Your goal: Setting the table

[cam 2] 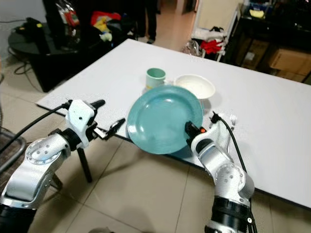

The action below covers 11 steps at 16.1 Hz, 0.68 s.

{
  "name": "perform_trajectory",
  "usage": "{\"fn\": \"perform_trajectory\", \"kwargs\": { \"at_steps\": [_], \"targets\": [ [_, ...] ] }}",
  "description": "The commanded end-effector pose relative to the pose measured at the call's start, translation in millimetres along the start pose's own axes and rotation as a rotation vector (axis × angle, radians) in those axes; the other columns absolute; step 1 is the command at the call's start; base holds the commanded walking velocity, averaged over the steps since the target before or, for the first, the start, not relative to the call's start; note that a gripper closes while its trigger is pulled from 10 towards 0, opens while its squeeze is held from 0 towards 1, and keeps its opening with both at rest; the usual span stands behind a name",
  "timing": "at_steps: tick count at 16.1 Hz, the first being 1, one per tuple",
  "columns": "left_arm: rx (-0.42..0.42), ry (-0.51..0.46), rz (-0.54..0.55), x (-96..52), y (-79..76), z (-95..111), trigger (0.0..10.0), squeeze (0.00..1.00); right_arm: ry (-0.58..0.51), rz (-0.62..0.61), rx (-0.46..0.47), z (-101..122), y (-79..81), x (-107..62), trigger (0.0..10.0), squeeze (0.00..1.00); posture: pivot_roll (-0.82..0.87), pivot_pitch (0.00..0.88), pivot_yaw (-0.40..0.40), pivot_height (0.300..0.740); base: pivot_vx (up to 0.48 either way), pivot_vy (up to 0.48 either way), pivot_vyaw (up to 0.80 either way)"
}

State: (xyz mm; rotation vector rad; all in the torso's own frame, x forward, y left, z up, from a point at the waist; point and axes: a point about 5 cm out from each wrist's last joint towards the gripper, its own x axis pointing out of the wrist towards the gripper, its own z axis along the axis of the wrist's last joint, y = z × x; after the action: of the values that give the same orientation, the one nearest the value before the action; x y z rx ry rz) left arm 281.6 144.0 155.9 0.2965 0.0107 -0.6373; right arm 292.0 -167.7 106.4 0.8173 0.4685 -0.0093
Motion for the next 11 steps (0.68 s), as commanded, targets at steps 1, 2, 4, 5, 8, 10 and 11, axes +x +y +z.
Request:
{"fn": "perform_trajectory", "kwargs": {
  "at_steps": [1,2,4,5,8,10,11],
  "targets": [
    [0.015,-0.005,-0.05,2.4,-4.5,5.4,10.0,0.0,0.005,-0.005,0.027,5.3,2.0,3.9,10.0,0.0,0.11,0.0,-0.071,0.74,0.0,0.0,0.0],
    [0.017,-0.002,-0.058,2.6,-4.8,5.4,10.0,0.0,0.016,-0.013,0.037,4.3,1.1,5.4,10.0,0.0,0.11,0.0,-0.071,0.74,0.0,0.0,0.0],
    [0.019,0.017,-0.131,0.4,-8.7,6.1,10.0,0.0,0.11,-0.041,0.115,-2.0,-2.2,16.8,10.0,0.0,0.11,0.0,-0.07,0.74,0.0,0.0,0.0],
    [0.022,0.025,-0.154,-1.1,-10.1,5.5,10.0,0.0,0.135,-0.051,0.147,-3.1,-2.9,20.0,10.0,0.0,0.11,0.0,-0.07,0.74,0.0,0.0,0.0],
    [0.018,0.036,-0.212,-2.3,-12.2,5.9,10.0,0.0,0.172,-0.046,0.273,5.4,1.0,33.8,10.0,0.0,0.12,0.0,-0.068,0.74,0.0,0.0,0.0],
    [0.012,0.038,-0.227,-1.0,-14.2,6.9,10.0,0.0,0.141,-0.069,0.307,18.3,0.8,43.8,10.0,0.0,0.12,0.0,-0.068,0.74,0.0,0.0,0.0],
    [0.012,0.04,-0.23,-0.9,-14.5,6.9,10.0,0.0,0.135,-0.077,0.315,21.0,-0.1,45.8,10.0,0.0,0.12,0.0,-0.068,0.74,0.0,0.0,0.0]
  ]
}}
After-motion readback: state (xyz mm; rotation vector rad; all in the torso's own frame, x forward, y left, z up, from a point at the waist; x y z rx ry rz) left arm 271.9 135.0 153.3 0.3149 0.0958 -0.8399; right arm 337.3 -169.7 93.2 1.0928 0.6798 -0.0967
